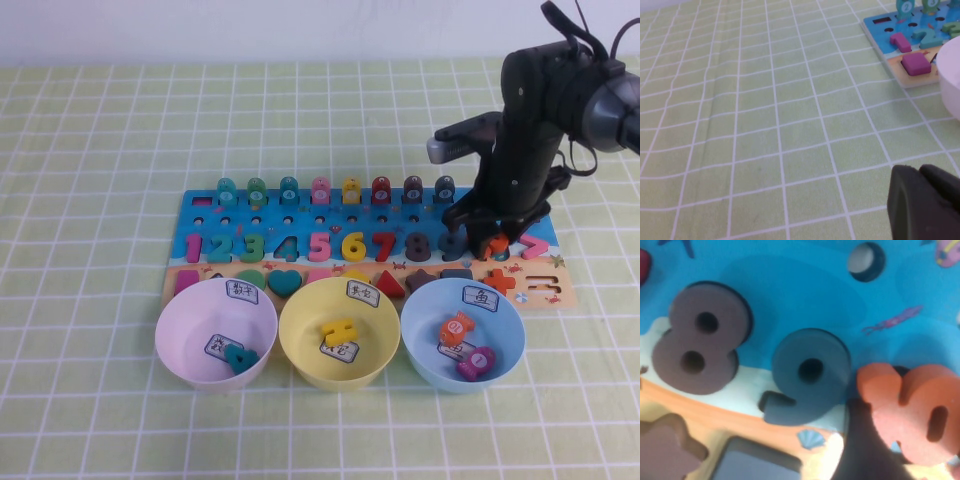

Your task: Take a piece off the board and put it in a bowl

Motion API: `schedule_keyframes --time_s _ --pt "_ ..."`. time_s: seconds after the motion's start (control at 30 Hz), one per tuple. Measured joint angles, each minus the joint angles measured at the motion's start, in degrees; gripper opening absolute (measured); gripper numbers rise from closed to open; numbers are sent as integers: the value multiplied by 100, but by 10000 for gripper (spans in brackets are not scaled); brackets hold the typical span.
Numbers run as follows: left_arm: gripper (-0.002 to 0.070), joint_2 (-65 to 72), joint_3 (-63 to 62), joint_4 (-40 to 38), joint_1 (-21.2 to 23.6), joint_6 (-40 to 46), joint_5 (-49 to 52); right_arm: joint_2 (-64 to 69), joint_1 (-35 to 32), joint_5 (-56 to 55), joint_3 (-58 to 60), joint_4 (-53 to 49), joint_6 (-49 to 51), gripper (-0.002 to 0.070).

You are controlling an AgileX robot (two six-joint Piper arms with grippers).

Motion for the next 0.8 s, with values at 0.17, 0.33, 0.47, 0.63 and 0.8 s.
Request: schedule_keyframes --time_s 0.17,0.33,0.47,0.63,0.8 --pt "-4 0 0 0 0 0 0 -238 0 0 0 -108 20 325" --pt "-5 0 0 0 0 0 0 -534 0 0 0 -36 20 325" --pt "-4 0 0 0 0 0 0 -833 52 9 0 175 20 325" --pt "-4 0 0 0 0 0 0 -1323 602 24 0 226 -199 325" --pt "-5 0 0 0 0 0 0 -1466 1540 38 0 321 -524 325"
